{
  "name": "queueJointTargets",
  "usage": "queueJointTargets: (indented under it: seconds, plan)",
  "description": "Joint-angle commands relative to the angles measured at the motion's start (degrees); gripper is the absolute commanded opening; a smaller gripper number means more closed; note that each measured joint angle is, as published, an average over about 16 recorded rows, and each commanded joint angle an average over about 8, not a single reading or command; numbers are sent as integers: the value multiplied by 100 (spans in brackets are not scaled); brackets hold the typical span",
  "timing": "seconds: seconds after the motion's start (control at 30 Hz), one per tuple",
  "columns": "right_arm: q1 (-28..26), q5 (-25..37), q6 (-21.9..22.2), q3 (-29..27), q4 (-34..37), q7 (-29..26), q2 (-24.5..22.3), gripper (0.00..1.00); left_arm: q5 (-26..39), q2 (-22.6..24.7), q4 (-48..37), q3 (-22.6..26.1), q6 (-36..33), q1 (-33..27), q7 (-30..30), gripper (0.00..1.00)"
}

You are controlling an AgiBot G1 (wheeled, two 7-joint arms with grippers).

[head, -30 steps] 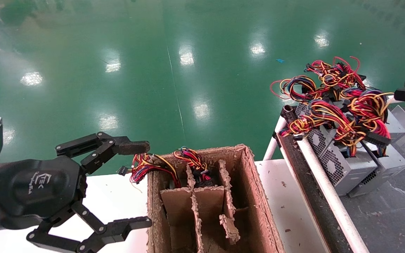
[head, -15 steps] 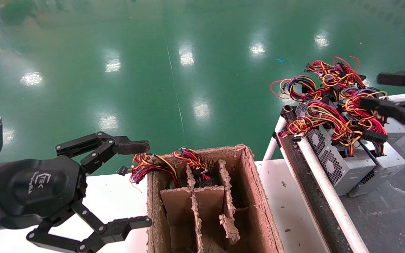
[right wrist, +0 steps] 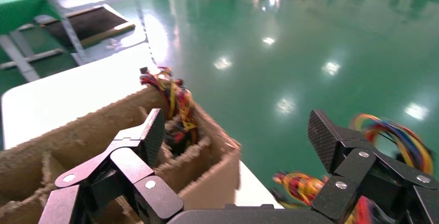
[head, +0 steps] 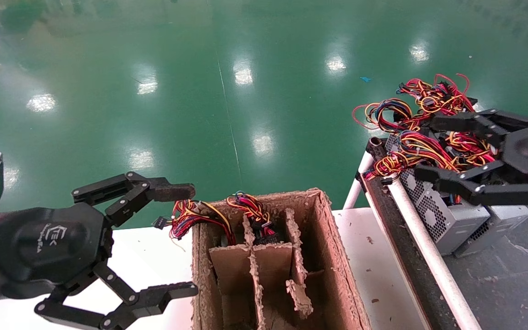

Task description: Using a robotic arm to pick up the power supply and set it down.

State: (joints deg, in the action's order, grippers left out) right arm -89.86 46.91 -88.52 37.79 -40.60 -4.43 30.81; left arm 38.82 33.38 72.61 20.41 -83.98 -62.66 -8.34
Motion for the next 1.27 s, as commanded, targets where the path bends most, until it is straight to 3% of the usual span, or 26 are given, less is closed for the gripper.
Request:
queueJointTargets:
  seconds: [0.03, 0.97, 1.27]
  plan:
    - [168, -30, 17, -130, -196, -38, 25, 100, 0, 0, 0, 0, 0, 0, 0, 100]
    - [2546, -455, 254, -1959, -2967, -569, 378, 100, -1, -1, 0, 2, 1, -1, 1, 100]
    - [2997, -537, 291, -2300, -3489, -660, 443, 100, -3, -1, -2, 2, 2, 1, 2, 100]
